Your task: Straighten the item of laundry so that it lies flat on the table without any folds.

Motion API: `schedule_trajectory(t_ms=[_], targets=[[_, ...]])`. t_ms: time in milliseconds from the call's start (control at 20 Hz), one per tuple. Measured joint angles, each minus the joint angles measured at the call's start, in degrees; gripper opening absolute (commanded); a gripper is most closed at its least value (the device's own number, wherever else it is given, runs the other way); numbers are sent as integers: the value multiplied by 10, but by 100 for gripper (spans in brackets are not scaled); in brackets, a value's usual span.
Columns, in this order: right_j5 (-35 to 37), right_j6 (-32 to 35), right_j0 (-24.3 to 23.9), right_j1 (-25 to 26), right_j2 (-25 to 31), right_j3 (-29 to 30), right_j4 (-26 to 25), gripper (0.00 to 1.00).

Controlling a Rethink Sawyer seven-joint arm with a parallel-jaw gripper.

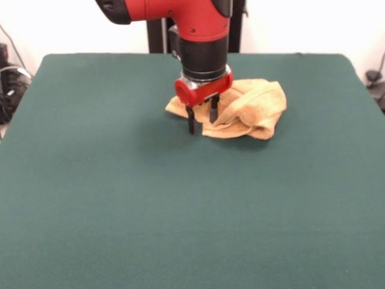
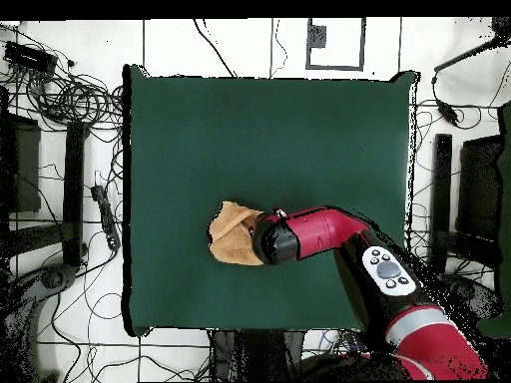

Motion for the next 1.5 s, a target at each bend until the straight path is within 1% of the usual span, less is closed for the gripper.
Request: schedule_trajectory(t_ms=[250, 1500], targets=[[0, 0, 7, -1, 0, 4, 9, 0], [0, 0, 15, -2, -6, 3, 8, 0]])
